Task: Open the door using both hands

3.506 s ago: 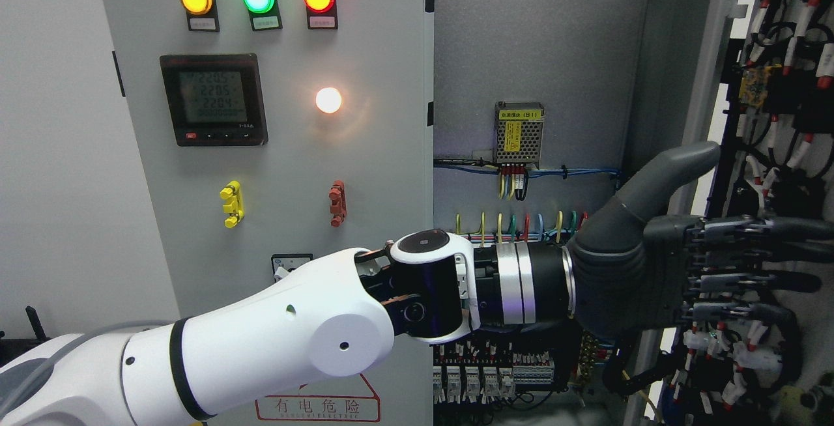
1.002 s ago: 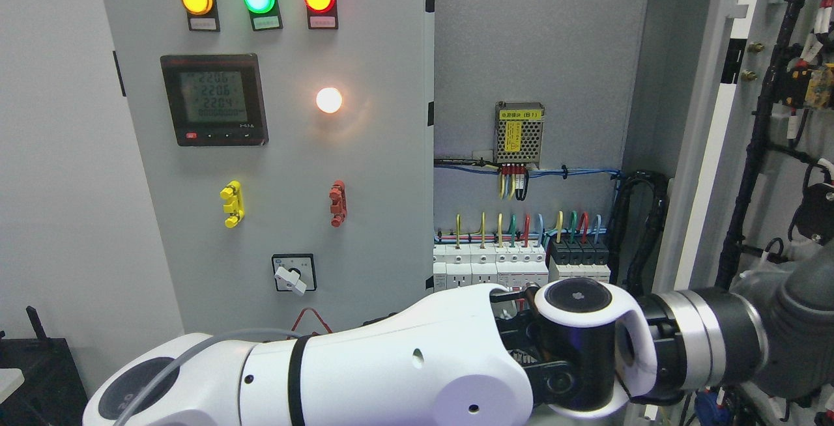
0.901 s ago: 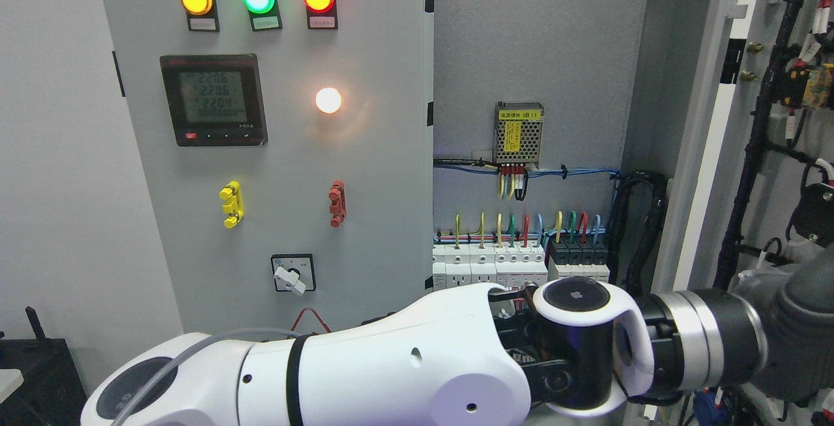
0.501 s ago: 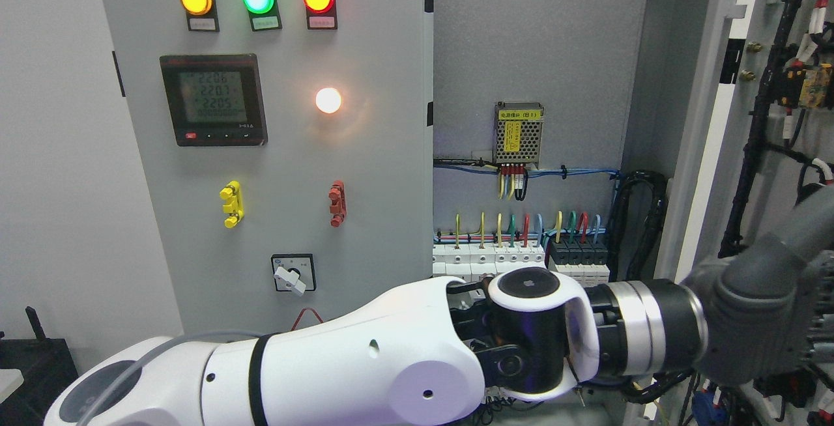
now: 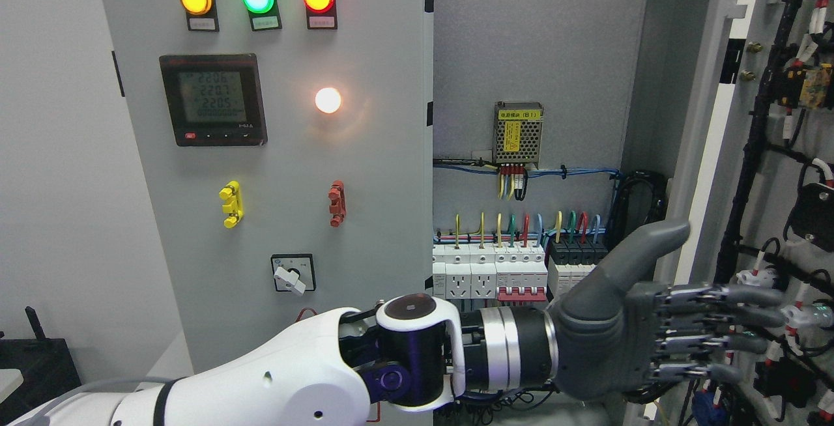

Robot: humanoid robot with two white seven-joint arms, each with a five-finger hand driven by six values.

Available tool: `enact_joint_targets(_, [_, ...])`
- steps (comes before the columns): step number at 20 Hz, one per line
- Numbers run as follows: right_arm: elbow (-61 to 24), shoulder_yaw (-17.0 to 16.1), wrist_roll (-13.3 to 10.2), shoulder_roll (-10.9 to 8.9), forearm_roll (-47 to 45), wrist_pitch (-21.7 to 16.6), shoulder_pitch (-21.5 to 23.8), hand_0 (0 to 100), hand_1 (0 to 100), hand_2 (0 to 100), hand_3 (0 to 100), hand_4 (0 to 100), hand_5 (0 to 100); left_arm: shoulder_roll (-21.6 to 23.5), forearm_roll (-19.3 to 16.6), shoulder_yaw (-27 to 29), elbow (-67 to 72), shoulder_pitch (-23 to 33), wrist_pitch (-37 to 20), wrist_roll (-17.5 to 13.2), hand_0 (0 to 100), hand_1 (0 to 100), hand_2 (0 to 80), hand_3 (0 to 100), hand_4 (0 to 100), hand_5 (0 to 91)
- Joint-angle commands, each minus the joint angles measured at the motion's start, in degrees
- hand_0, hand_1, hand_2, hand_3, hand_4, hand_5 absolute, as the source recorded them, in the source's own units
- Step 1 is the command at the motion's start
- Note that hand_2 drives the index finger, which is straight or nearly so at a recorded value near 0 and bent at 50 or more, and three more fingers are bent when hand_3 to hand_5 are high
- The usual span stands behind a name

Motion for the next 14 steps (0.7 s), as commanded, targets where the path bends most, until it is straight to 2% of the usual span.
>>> enact_joint_targets(1, [-0.07, -0.01, 0.00, -0.02, 0.00, 0.00, -0.01, 11, 0, 0, 0, 0, 0, 17.57, -2.91, 3.22, -9.42, 7.88, 0.03, -0.24, 0, 0, 0.0, 0, 3, 0.0])
enact_joint_targets(7, [0.01, -0.01, 0.00, -0.02, 0.00, 0.00, -0.01, 11, 0, 0, 0, 0, 0, 24.78, -12.67, 3.31, -12.06, 21.14, -0.15, -0.59, 0, 0, 0.0, 0, 3, 0.0])
enact_joint_targets(10, [0.01, -0.01, 0.00, 0.07, 0.00, 0.00, -0.01, 11, 0, 0, 0, 0, 0, 29.35, -14.61, 3.66, -13.20, 26.33, -0.41, -2.52, 0, 0, 0.0, 0, 3, 0.0])
enact_joint_targets(14, [0.01, 0.07, 0.00, -0.02, 0.00, 0.00, 0.08, 11, 0, 0, 0, 0, 0, 34.18, -16.98, 7.16, -13.47, 34.76, -0.59, -2.53, 0, 0, 0.0, 0, 3, 0.0])
